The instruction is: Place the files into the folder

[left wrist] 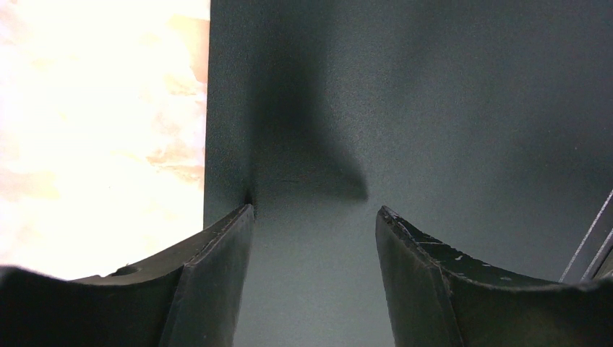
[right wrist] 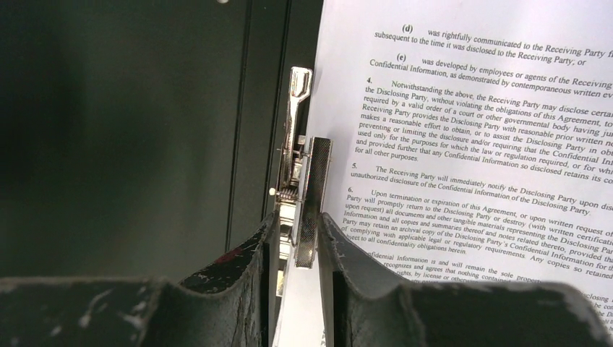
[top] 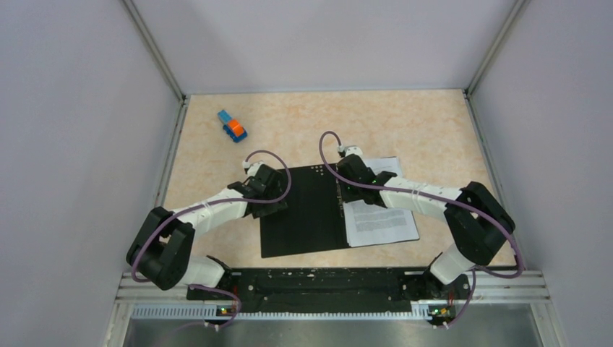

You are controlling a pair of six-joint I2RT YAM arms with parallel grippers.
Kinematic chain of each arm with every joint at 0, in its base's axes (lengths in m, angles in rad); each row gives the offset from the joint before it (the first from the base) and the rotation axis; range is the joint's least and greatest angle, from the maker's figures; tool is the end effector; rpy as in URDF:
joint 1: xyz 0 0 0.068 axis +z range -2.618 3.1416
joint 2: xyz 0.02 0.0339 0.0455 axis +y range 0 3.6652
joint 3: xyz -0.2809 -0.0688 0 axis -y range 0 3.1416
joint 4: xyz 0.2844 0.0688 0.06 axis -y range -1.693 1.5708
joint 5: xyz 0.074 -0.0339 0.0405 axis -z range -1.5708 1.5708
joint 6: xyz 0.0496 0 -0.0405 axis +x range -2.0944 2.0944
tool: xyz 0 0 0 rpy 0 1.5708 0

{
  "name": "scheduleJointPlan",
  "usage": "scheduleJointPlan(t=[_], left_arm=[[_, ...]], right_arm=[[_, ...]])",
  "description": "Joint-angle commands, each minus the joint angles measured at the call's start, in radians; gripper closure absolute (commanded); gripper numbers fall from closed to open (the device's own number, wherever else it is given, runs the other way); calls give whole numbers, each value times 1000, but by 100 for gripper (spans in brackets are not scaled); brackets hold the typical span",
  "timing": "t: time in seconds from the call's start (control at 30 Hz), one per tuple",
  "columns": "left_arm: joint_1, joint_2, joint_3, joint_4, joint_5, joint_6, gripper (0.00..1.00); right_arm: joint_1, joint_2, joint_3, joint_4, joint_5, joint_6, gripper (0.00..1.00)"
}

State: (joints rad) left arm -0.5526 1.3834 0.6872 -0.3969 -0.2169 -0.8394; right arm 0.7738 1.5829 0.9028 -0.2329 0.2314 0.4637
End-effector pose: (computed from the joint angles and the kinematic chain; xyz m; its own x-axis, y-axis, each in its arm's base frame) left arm 0.2445 -0.1382 0.1444 -0.8237 -0.3459 -0.4493 -0.2764 0.9368 -0.2145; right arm 0.2633 0.2414 0.1654 -0.7656 -0.1394 -0.6280 -0.2655 0.9577 0.1111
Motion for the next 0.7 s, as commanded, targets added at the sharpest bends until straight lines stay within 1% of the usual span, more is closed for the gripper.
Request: scheduleJointPlan(t=[0.0, 0.3, 0.67], left_arm=[[-1, 38, -14, 19, -10, -23, 32], [-2, 42, -14, 19, -12, -20, 32], [-2, 43, -16, 23, -15, -31, 32]], right_arm=[[-2, -64, -7, 0, -2, -1, 75], [-2, -35, -1, -26, 22, 7, 74], [-2, -10, -14, -12, 0, 19, 75]])
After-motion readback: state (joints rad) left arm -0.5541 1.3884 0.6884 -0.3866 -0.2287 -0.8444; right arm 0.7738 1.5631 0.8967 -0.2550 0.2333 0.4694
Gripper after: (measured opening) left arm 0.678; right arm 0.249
